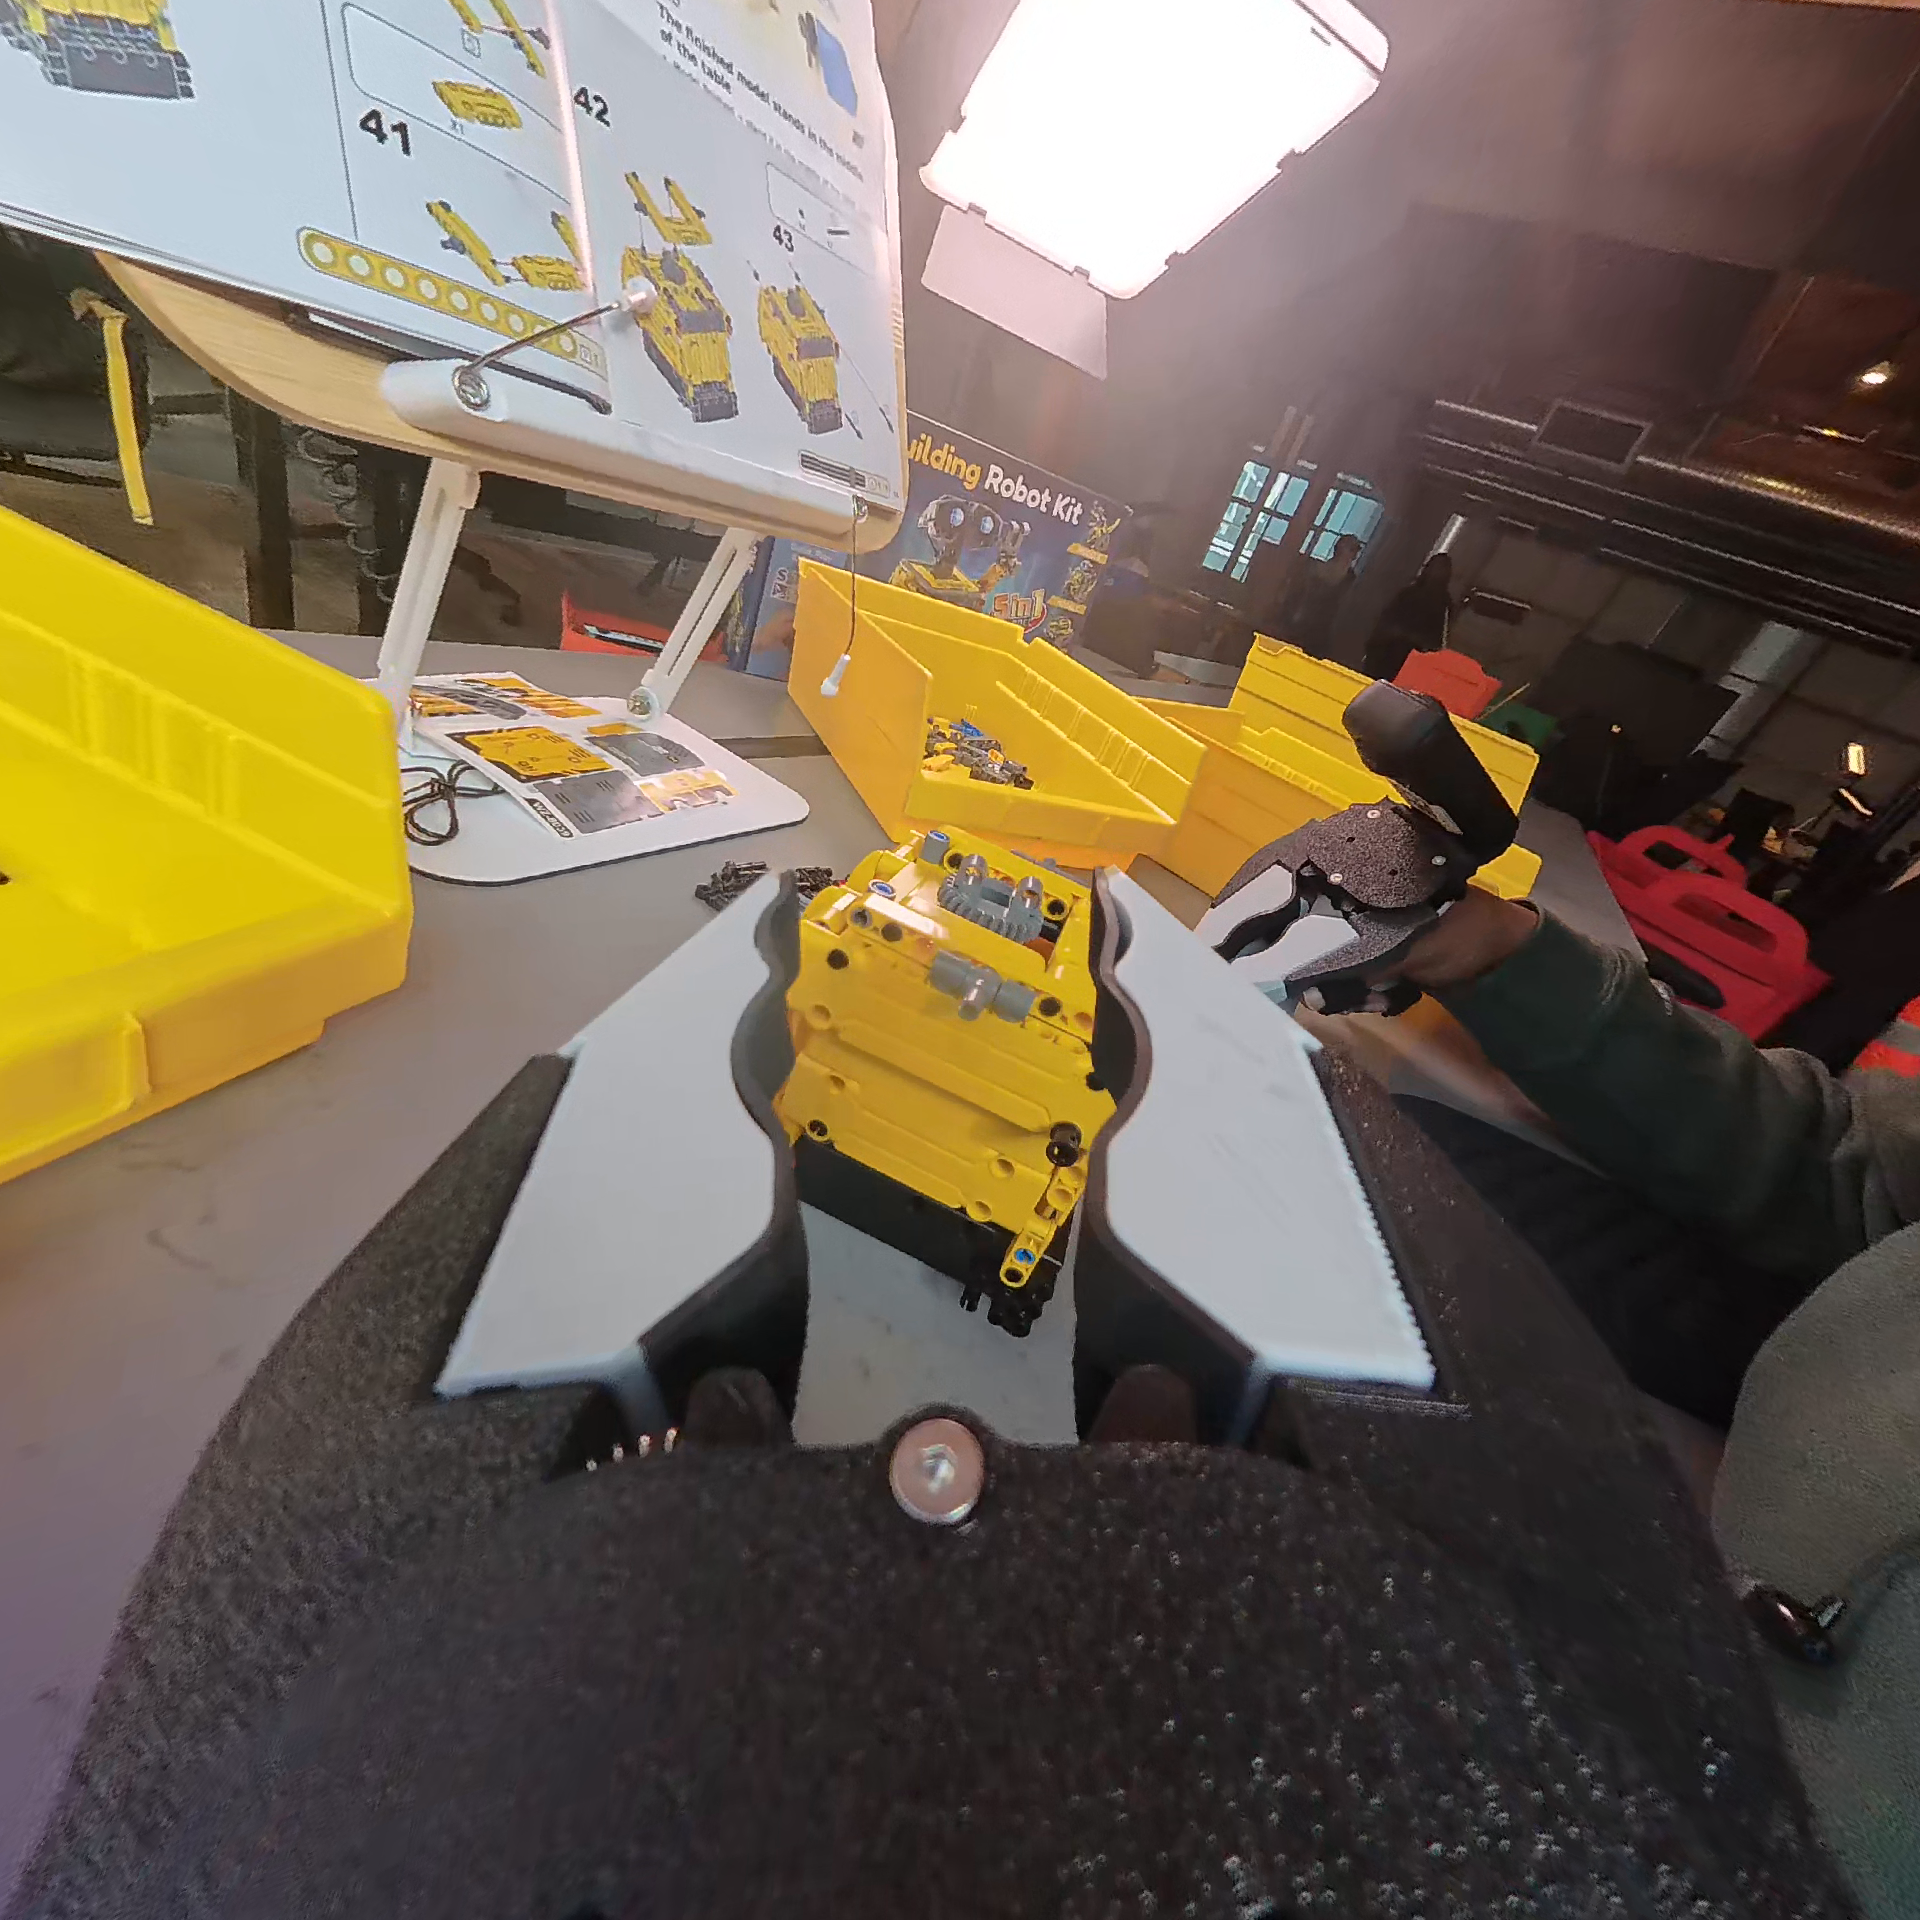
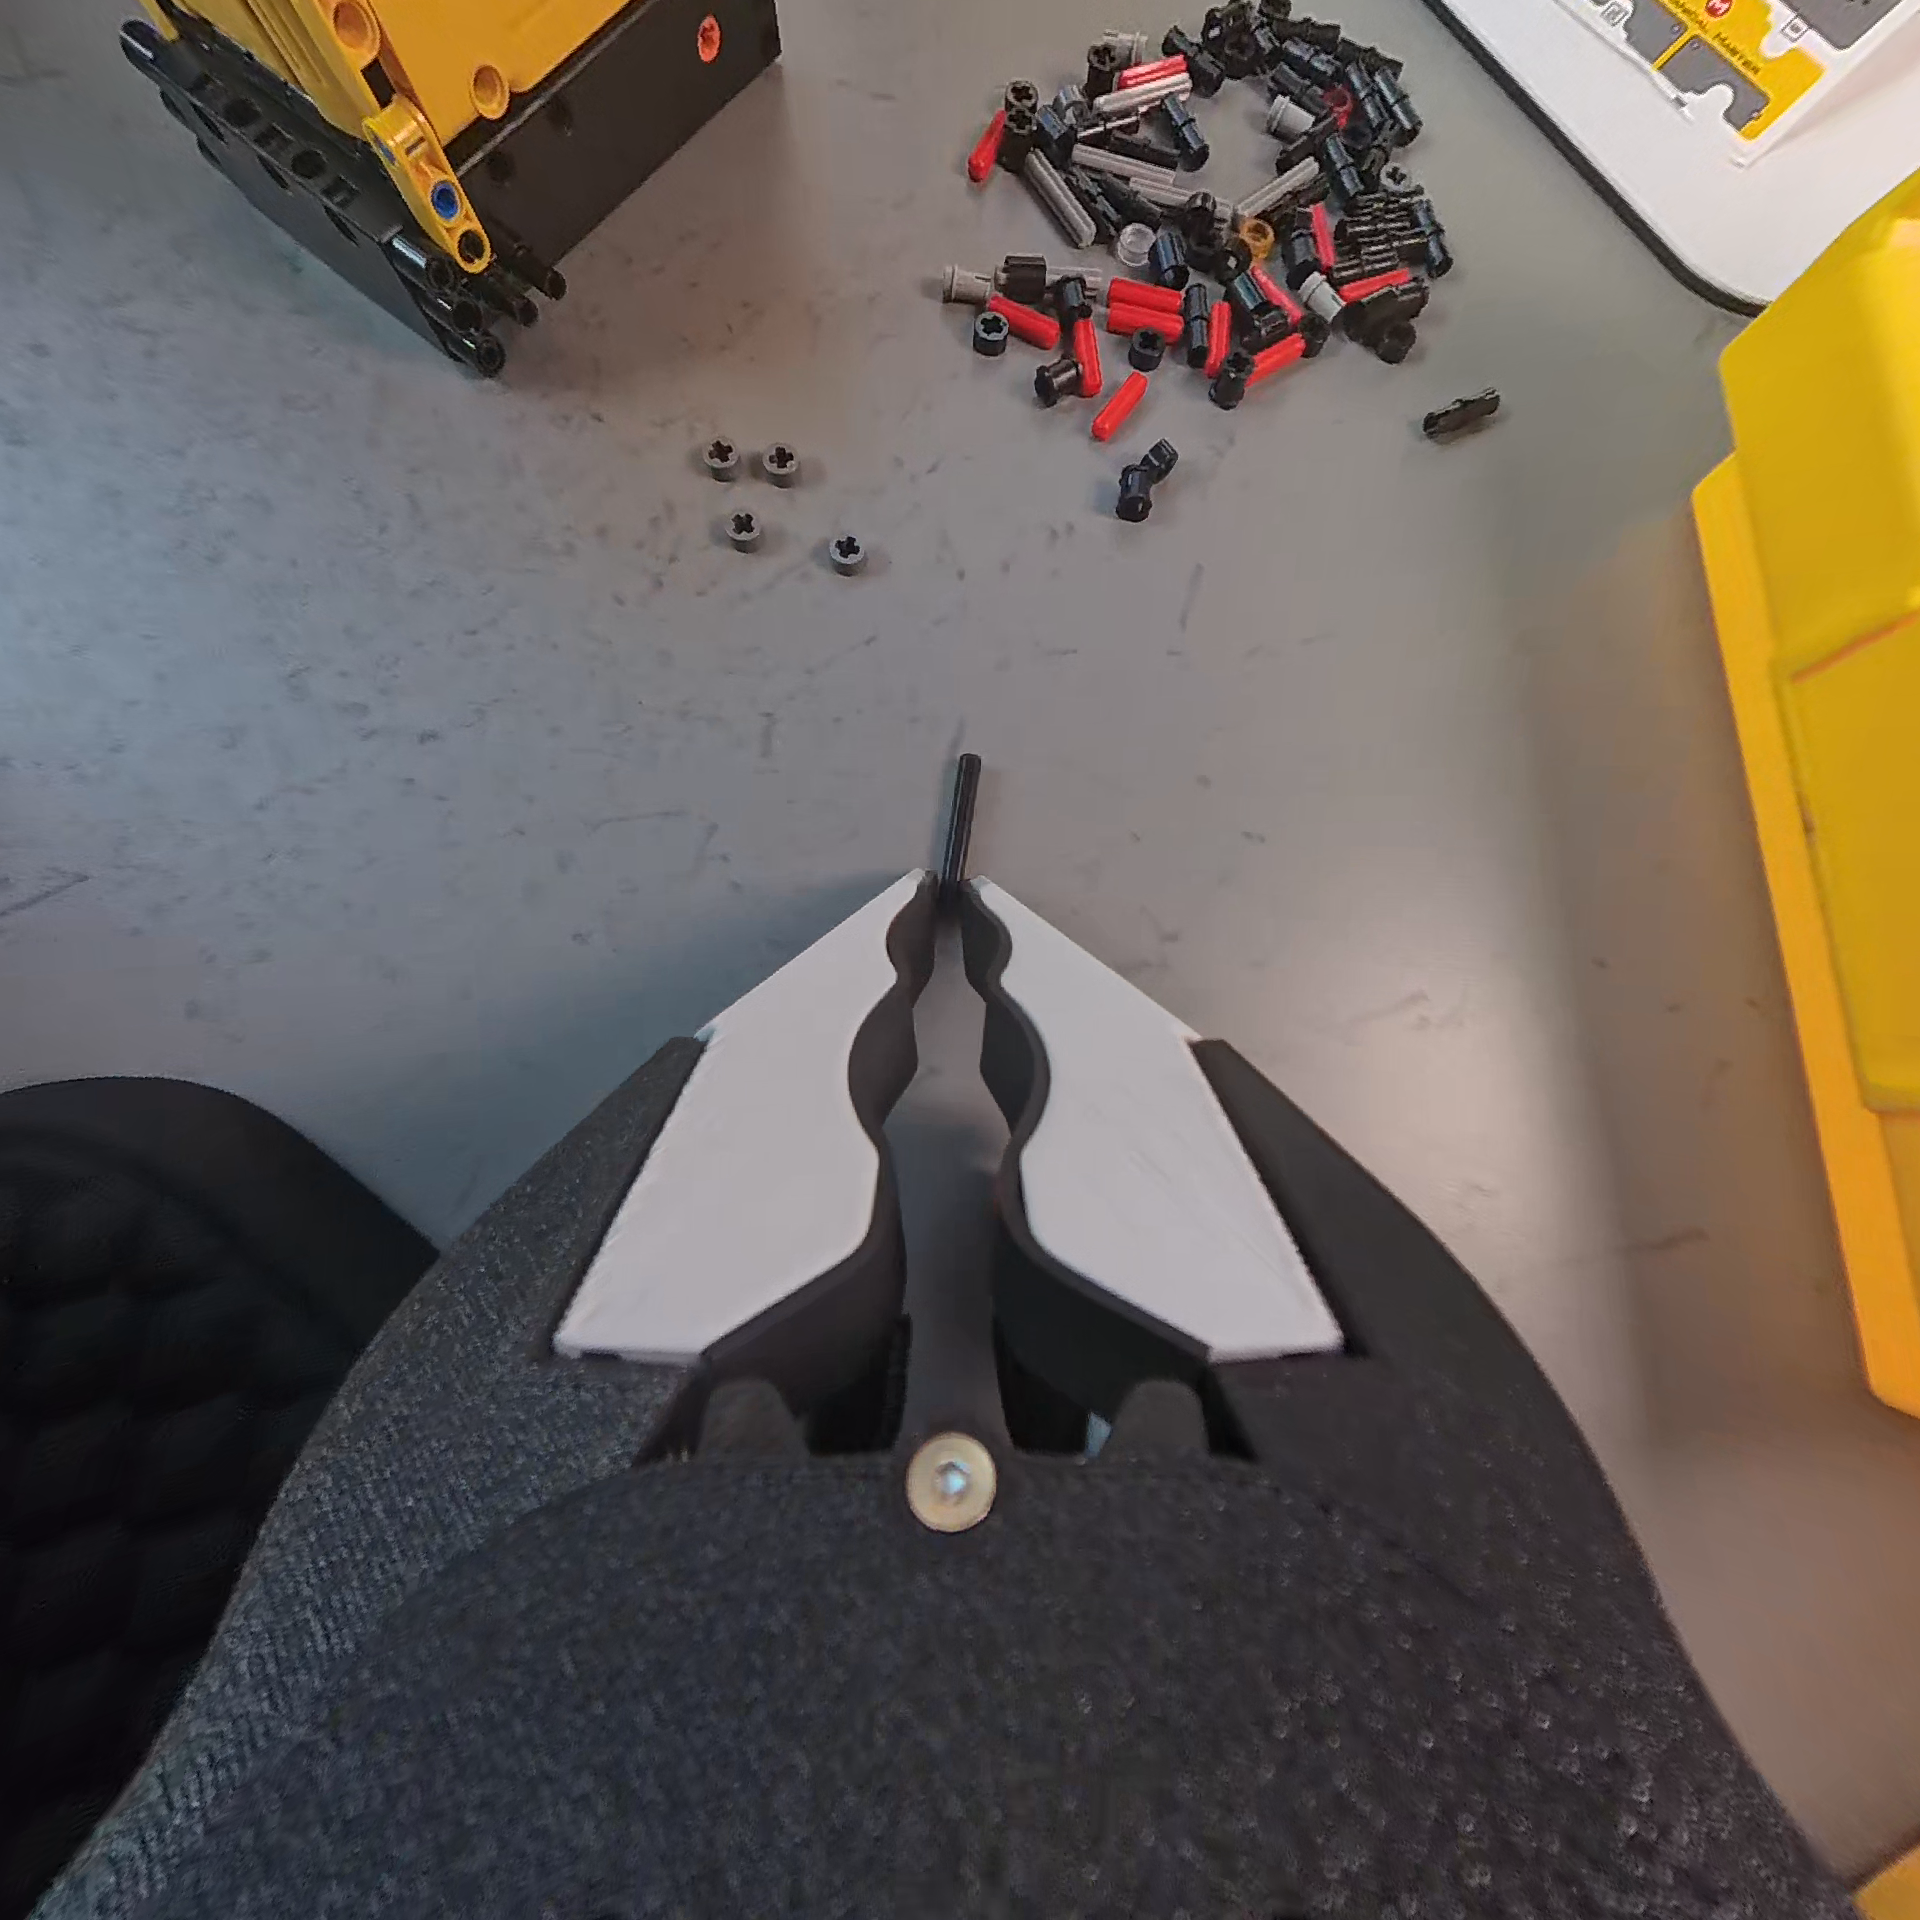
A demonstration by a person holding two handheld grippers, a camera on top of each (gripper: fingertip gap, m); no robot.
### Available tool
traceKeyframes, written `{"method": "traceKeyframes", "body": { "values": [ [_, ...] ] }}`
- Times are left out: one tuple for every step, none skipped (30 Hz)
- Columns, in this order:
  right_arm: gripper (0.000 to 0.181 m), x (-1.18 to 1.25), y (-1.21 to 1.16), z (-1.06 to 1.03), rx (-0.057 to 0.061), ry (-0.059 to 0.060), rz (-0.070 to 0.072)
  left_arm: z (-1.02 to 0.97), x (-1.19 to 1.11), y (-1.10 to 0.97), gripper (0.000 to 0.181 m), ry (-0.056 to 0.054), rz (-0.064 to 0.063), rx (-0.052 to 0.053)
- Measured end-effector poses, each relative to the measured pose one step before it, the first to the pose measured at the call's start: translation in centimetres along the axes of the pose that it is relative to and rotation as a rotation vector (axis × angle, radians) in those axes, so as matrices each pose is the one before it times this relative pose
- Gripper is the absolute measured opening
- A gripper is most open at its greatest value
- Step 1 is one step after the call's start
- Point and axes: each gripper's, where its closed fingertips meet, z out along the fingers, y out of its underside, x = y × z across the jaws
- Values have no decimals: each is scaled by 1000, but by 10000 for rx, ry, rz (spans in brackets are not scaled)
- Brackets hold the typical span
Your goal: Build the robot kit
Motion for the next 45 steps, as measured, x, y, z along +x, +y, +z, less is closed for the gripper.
{"method": "traceKeyframes", "body": {
  "values": [
    [3, 9, -16, 6, 17, -5, -8, 20, 79, 56, 55, 27, 25, -38],
    [3, 56, -41, 12, 46, 34, 4, 25, 95, 79, 55, 41, 14, -42],
    [2, 89, -94, 43, 72, 77, 12, 52, 77, 113, 56, 40, 7, -56],
    [2, 67, -119, 62, 74, 71, -12, 62, 63, 129, 56, 31, 9, -60],
    [3, -58, -149, 38, 85, 3, -23, 75, 72, 152, 56, 32, 13, -66],
    [3, -105, -198, 52, 121, -41, 16, 87, 95, 173, 57, 48, 12, -81],
    [3, -114, -235, 70, 152, -48, 72, 103, 117, 183, 58, 49, 15, -90],
    [3, -160, -252, 64, 164, -81, 87, 106, 94, 190, 59, 34, 31, -94],
    [3, -158, -269, 56, 175, -73, 58, 113, 85, 201, 60, 17, 50, -104],
    [3, -148, -236, 82, 152, -56, 44, 110, 68, 206, 61, 12, 63, -109],
    [3, -123, -196, 74, 129, -43, 34, 104, 84, 199, 62, 19, 61, -105],
    [3, -104, -230, 76, 153, -34, 26, 96, 68, 176, 63, 13, 53, -93],
    [3, -81, -188, 46, 117, -19, 38, 83, 56, 146, 64, 1, 51, -80],
    [3, 29, -128, 25, 65, 48, -16, 58, 20, 140, 65, -10, 53, -72],
    [3, 74, -192, -20, 105, 85, -44, 62, 5, 121, 66, -21, 56, -66],
    [3, -5, -163, -37, 88, 23, -10, 40, -1, 108, 67, -21, 53, -59],
    [3, -18, -115, -37, 65, -3, 28, 48, -7, 85, 67, -16, 41, -48],
    [3, 85, -110, -29, 66, 52, 19, 40, -4, 84, 68, -14, 31, -40],
    [3, 89, -122, -38, 73, 56, 9, 43, 2, 89, 68, -16, 31, -43],
    [3, 63, -134, -52, 84, 34, 19, 46, -30, 98, 69, -32, 40, -51],
    [3, 74, -153, -52, 91, 36, 22, 38, -15, 97, 69, -26, 52, -55],
    [3, 62, -119, -60, 72, 32, 16, 46, 15, 104, 69, -13, 46, -52],
    [3, 48, -102, -39, 62, 27, 9, 27, -14, 65, 68, -33, 40, -38],
    [3, 38, -93, -34, 62, 24, 4, -24, -78, -1, 64, -80, 67, -5],
    [3, 29, -95, -30, 59, 25, -11, -56, -61, -59, 60, -75, 95, 29],
    [3, 12, -83, -23, 52, 25, -17, -67, 11, -79, 56, -12, 66, 38],
    [3, 10, -61, -17, 38, 13, -11, -45, 79, -40, 52, 56, -6, 9],
    [3, 18, -35, 1, 23, 22, -8, -26, -1, 22, 48, 18, -50, -25],
    [3, 53, -31, 9, 26, 37, -15, -35, -150, 33, 43, -84, -22, -31],
    [3, 30, -31, -7, 24, 25, -19, -44, -127, 51, 40, -66, 15, -32],
    [3, 23, -40, -6, 20, 17, -10, -20, 9, 54, 36, 35, -12, -32],
    [3, 21, -28, -14, 26, 17, -5, -6, 103, 18, 32, 88, -55, -16],
    [3, 10, -29, -1, 19, 4, -5, 0, 109, 26, 28, 87, -40, -20],
    [3, 5, -14, 0, 14, 7, -5, -1, 84, 41, 23, 49, 10, -42],
    [3, 39, -37, -3, 28, 21, -10, 1, 29, 76, 20, -1, 42, -54],
    [3, 35, -59, -8, 42, 23, -12, 8, 70, 62, 18, 23, 47, -50],
    [3, 21, -43, -5, 36, 11, -3, 11, 43, 33, 18, 5, 24, -32],
    [3, 36, -34, 4, 22, 14, 7, -3, 27, 8, 17, -6, 28, -19],
    [3, 35, -37, -1, 28, 19, 5, -17, 23, -1, 17, -2, 22, -14],
    [3, 6, -3, 6, 12, 1, 8, -2, 4, 2, 16, -2, 6, -7],
    [3, 28, -17, -11, 14, 12, 1, -11, 10, 5, 16, 2, -4, -2],
    [3, 22, -27, -9, 21, 16, -9, 6, 0, -7, 16, 6, -7, 2],
    [3, -8, -20, -14, 15, 1, -12, -7, 6, 11, 16, 7, -8, 6],
    [3, -2, -21, -34, 18, 4, -9, -3, -2, -4, 16, 8, -9, 8],
    [3, 14, -37, -40, 27, 10, -5, 4, 9, 5, 16, 12, -8, 9]
  ]
}}
